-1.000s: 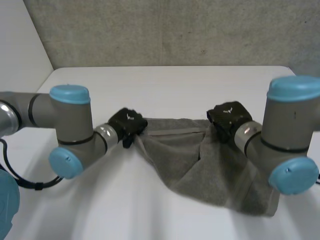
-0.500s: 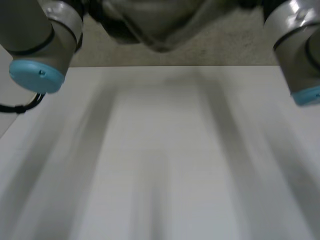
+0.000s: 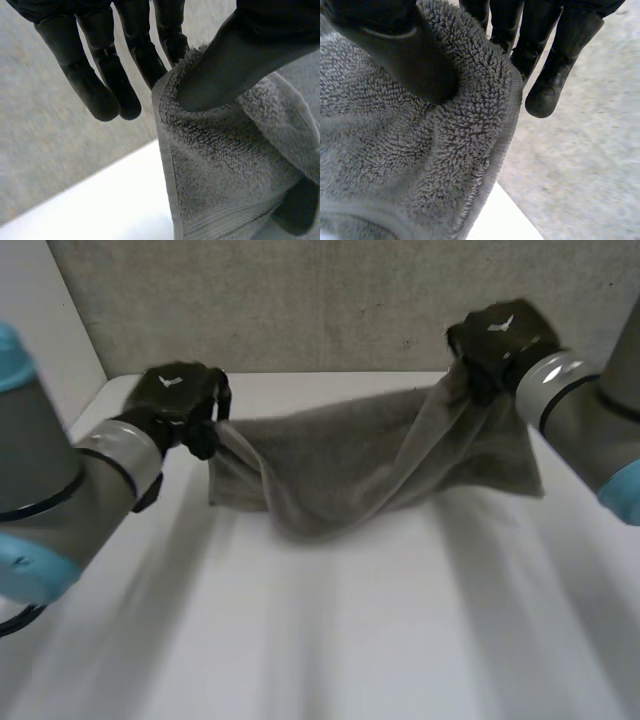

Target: Fold the towel.

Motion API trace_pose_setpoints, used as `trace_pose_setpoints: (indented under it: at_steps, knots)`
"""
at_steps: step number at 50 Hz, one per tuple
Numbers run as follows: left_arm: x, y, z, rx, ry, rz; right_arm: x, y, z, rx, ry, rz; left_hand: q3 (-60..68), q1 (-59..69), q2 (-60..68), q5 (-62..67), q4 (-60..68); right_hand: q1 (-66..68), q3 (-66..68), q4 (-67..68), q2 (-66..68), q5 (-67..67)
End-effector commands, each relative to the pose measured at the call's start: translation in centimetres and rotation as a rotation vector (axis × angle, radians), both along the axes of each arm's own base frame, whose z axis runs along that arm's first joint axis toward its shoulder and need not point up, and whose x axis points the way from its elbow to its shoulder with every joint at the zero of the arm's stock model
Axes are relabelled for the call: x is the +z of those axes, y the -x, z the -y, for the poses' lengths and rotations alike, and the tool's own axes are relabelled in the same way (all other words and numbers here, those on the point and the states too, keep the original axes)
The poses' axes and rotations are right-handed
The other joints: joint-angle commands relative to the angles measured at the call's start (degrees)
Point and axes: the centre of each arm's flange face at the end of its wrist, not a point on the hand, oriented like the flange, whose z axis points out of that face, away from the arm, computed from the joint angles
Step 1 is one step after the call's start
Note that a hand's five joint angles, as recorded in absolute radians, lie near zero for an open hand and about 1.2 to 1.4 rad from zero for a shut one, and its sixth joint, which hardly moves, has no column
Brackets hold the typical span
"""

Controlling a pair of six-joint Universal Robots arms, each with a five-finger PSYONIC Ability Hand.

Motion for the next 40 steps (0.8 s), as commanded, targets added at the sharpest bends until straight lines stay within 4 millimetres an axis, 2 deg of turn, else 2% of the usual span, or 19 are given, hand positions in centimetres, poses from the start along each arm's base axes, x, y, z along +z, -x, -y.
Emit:
trace_pose_setpoints:
  at_steps: [1, 5, 12, 14, 17, 19, 22, 24, 25, 27, 29, 33, 34, 35, 36, 37, 38, 39, 40]
  knots:
    - [5.7, -1.9, -2.2, 0.028, 0.167, -0.099, 5.1, 1.0, -2.2, -0.025, 0.082, 0.049, -8.62, -2.94, -5.67, -16.30, -7.08, 4.43, 3.56, 3.35, 5.56, 4.76]
    - [7.5, -2.5, -3.3, 0.026, 0.208, -0.187, 7.3, 1.7, -3.8, -0.013, 0.108, 0.058, -8.62, -2.94, -5.67, -16.30, -7.08, 4.43, 3.56, 3.35, 5.56, 4.76]
    - [6.8, -2.5, -3.2, 0.025, 0.170, -0.220, 7.5, 1.4, -3.8, 0.056, 0.091, 0.050, -8.62, -2.94, -5.67, -16.30, -7.08, 4.43, 3.56, 3.35, 5.56, 4.76]
    - [6.0, -2.4, -2.9, 0.026, 0.148, -0.211, 6.5, 1.0, -3.2, 0.068, 0.069, 0.039, -8.62, -2.94, -5.67, -16.30, -7.08, 4.43, 3.56, 3.35, 5.56, 4.76]
    - [3.1, -1.9, -1.9, 0.031, 0.068, -0.174, 3.7, -0.2, -1.4, 0.087, 0.007, 0.010, -8.62, -2.94, -5.67, -16.30, -7.08, 4.43, 3.56, 3.35, 5.56, 4.76]
    - [0.0, -1.1, -0.9, 0.028, -0.016, -0.137, 0.3, -1.4, 0.5, 0.100, -0.058, -0.033, -8.62, -2.94, -5.67, -16.30, -7.08, 4.43, 3.56, 3.35, 5.56, 4.76]
    - [-1.4, -0.9, -0.5, 0.029, -0.053, -0.121, -1.8, -2.4, 1.2, 0.114, -0.089, -0.062, -8.62, -2.94, -5.67, -16.30, -7.08, 4.43, 3.56, 3.35, 5.56, 4.76]
    - [-3.7, -0.5, 0.2, 0.033, -0.108, -0.089, -5.3, -4.3, 2.4, 0.139, -0.116, -0.106, -8.62, -2.94, -5.67, -16.30, -7.08, 4.43, 3.56, 3.35, 5.56, 4.76]
    - [-3.7, -0.5, 0.3, 0.033, -0.109, -0.089, -5.3, -4.3, 2.4, 0.139, -0.116, -0.106, -8.62, -2.94, -5.67, -16.30, -7.08, 4.43, 3.56, 3.35, 5.56, 4.76]
    - [-5.3, -0.3, 1.0, 0.033, -0.132, -0.047, -8.2, -5.7, 4.2, 0.140, -0.124, -0.121, -8.62, -2.94, -5.67, -16.30, -7.08, 4.43, 3.56, 3.35, 5.56, 4.76]
    - [-5.5, -0.1, 1.4, 0.033, -0.123, -0.027, -9.2, -6.2, 5.2, 0.125, -0.111, -0.118, -8.62, -2.94, -5.67, -16.30, -7.08, 4.43, 3.56, 3.35, 5.56, 4.76]
    - [-5.0, -0.3, 2.2, 0.048, -0.091, -0.009, -9.4, -7.0, 7.0, 0.080, -0.041, -0.100, -8.62, -2.94, -5.67, -16.30, -7.08, 4.43, 3.56, 3.35, 5.56, 4.76]
    - [-4.7, -0.5, 2.5, 0.053, -0.078, -0.009, -8.7, -7.1, 7.6, 0.053, 0.007, -0.081, -8.62, -2.94, -5.67, -16.30, -7.08, -0.17, -1.05, -1.25, 0.95, 0.16]
    - [-4.3, -0.4, 2.7, 0.053, -0.066, -0.012, -7.7, -7.1, 8.3, 0.023, 0.063, -0.054, -8.62, -2.94, -5.67, -16.30, -7.08, -18.37, -19.25, -19.45, -17.25, -18.04]
    - [-4.3, -0.4, 2.7, 0.053, -0.066, -0.012, -7.7, -7.1, 8.4, 0.022, 0.063, -0.054, -8.62, -2.94, -5.67, -16.30, -7.08, -18.55, -19.43, -19.63, -17.43, -18.22]
    - [-4.0, -0.4, 2.9, 0.054, -0.055, -0.017, -6.6, -7.0, 8.8, -0.004, 0.114, -0.025, -8.62, -2.94, -5.67, -16.30, -7.08, -48.86, -49.74, -49.94, -47.74, -48.53]
    - [-4.0, -0.4, 2.9, 0.054, -0.055, -0.017, -6.5, -7.0, 8.8, -0.004, 0.115, -0.025, -8.62, -2.94, -5.67, -16.30, -7.08, -49.17, -50.04, -50.24, -48.04, -48.83]
    - [-3.7, -0.4, 3.1, 0.058, -0.044, -0.020, -6.1, -6.8, 9.1, -0.025, 0.134, -0.010, -8.62, -2.94, -5.67, -16.30, -7.08, -65.57, -66.44, -66.65, -64.44, -65.24]
    - [-3.7, -0.5, 3.2, 0.059, -0.042, -0.019, -5.9, -6.6, 9.1, -0.036, 0.136, -0.009, -8.62, -2.94, -5.67, -16.30, -7.08, -65.57, -66.44, -66.65, -64.44, -65.24]
